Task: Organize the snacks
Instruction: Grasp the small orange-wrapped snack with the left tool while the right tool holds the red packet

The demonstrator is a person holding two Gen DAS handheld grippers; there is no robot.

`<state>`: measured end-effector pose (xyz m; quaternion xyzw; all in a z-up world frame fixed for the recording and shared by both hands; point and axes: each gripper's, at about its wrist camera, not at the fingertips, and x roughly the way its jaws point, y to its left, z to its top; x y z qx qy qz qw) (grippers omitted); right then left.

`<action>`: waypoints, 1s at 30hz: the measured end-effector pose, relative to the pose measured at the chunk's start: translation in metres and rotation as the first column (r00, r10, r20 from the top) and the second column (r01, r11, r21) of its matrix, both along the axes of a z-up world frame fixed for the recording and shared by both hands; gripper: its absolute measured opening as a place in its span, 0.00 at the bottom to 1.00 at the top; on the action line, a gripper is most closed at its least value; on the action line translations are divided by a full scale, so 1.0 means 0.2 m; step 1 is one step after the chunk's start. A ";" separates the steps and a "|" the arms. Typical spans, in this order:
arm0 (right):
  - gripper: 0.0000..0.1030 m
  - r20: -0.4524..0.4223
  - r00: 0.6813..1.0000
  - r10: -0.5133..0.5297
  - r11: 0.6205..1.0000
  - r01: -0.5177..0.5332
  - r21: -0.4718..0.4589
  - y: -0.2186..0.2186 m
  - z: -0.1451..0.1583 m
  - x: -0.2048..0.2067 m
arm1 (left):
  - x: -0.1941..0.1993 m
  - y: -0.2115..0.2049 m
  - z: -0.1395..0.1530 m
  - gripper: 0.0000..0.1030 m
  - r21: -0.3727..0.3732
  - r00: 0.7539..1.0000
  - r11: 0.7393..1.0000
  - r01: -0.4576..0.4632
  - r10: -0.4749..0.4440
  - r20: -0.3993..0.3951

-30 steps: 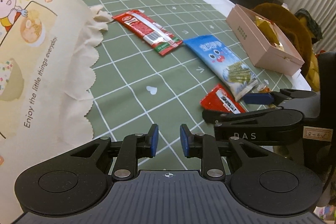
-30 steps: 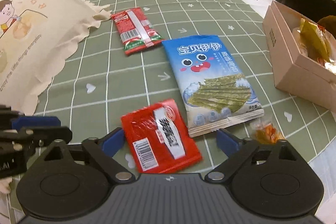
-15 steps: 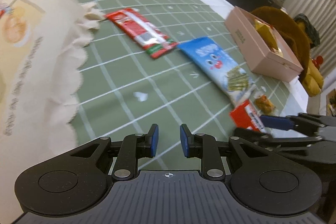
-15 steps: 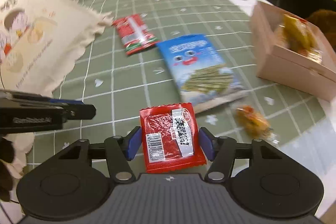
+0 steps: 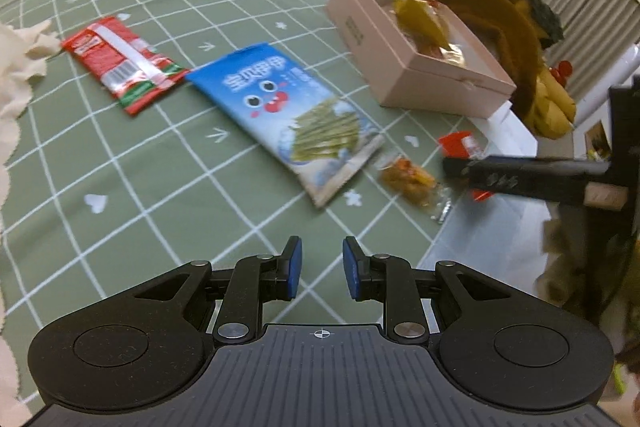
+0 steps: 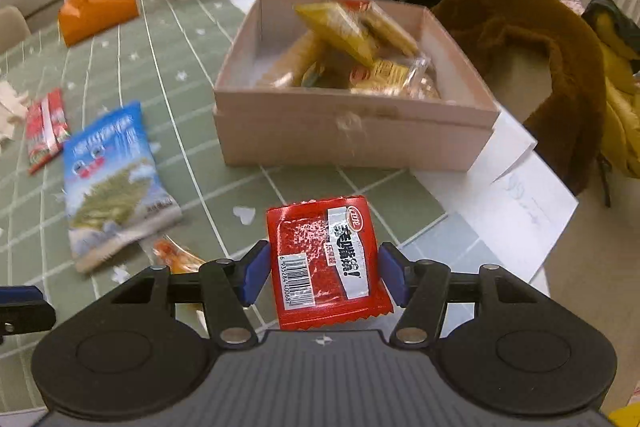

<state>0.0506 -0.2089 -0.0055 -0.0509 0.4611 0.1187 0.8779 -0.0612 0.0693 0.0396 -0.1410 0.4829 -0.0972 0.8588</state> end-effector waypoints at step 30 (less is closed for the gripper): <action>0.58 -0.043 0.999 0.009 0.999 -0.008 0.035 -0.06 0.06 -0.15 | 0.28 -0.40 -0.04 0.29 0.208 0.982 0.963 0.169 -0.182 0.046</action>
